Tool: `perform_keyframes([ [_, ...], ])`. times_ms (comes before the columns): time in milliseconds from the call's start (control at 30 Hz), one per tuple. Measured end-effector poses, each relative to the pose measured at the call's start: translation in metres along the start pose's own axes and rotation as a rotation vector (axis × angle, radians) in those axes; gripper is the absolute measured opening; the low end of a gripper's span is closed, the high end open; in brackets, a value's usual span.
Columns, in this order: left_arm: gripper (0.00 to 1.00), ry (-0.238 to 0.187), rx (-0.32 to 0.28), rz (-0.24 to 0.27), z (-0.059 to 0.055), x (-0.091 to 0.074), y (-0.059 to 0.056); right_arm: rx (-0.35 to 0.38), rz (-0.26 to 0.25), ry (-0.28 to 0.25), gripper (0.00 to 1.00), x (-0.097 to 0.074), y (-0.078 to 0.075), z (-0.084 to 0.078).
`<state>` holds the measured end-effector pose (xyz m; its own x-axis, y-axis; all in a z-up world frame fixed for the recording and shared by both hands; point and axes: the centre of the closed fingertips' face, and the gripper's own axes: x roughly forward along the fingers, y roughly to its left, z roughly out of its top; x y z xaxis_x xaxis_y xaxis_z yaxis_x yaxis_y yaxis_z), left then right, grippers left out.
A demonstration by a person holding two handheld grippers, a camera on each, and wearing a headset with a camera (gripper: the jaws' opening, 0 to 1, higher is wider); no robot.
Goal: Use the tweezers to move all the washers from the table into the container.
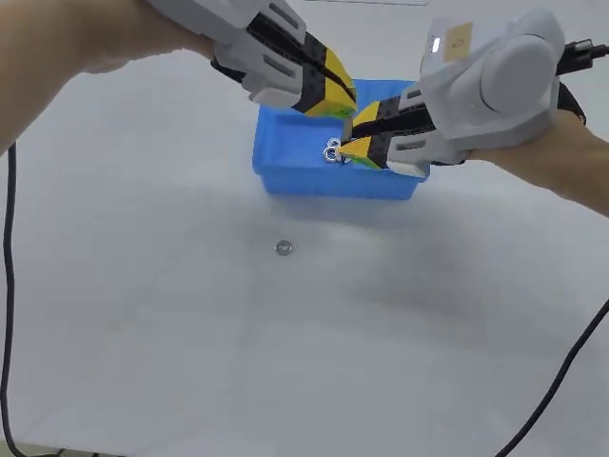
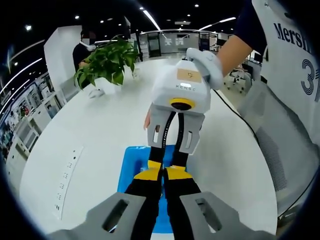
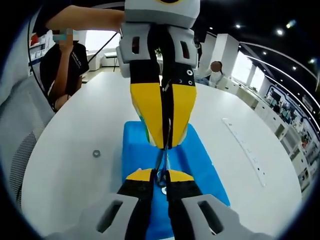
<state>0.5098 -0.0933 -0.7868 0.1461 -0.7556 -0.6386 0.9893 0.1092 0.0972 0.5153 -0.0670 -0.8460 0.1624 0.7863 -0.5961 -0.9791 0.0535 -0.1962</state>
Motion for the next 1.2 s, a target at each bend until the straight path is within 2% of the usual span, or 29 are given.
perform_keyframes([
  [167, 0.06, -0.008, 0.012, 0.013, 0.007, -0.006, -0.003, -0.004, -0.018, -0.012, 0.11, -0.006, 0.000, 0.006],
  [367, 0.06, -0.017, 0.032, 0.026, 0.019, -0.018, -0.007, -0.008, -0.031, -0.037, 0.11, -0.017, 0.001, 0.021],
  [633, 0.06, -0.025, 0.054, 0.037, 0.035, -0.037, -0.020, -0.028, -0.034, -0.064, 0.11, -0.029, 0.007, 0.040],
  [800, 0.06, -0.029, 0.062, 0.037, 0.041, -0.049, -0.032, -0.052, -0.031, -0.075, 0.11, -0.038, 0.022, 0.055],
  [1000, 0.06, -0.008, 0.065, 0.032, 0.041, -0.063, -0.050, -0.066, -0.027, -0.091, 0.11, -0.043, 0.040, 0.070],
  [1200, 0.06, -0.006, 0.068, 0.032, 0.042, -0.070, -0.068, -0.086, -0.010, -0.101, 0.11, -0.045, 0.059, 0.079],
])
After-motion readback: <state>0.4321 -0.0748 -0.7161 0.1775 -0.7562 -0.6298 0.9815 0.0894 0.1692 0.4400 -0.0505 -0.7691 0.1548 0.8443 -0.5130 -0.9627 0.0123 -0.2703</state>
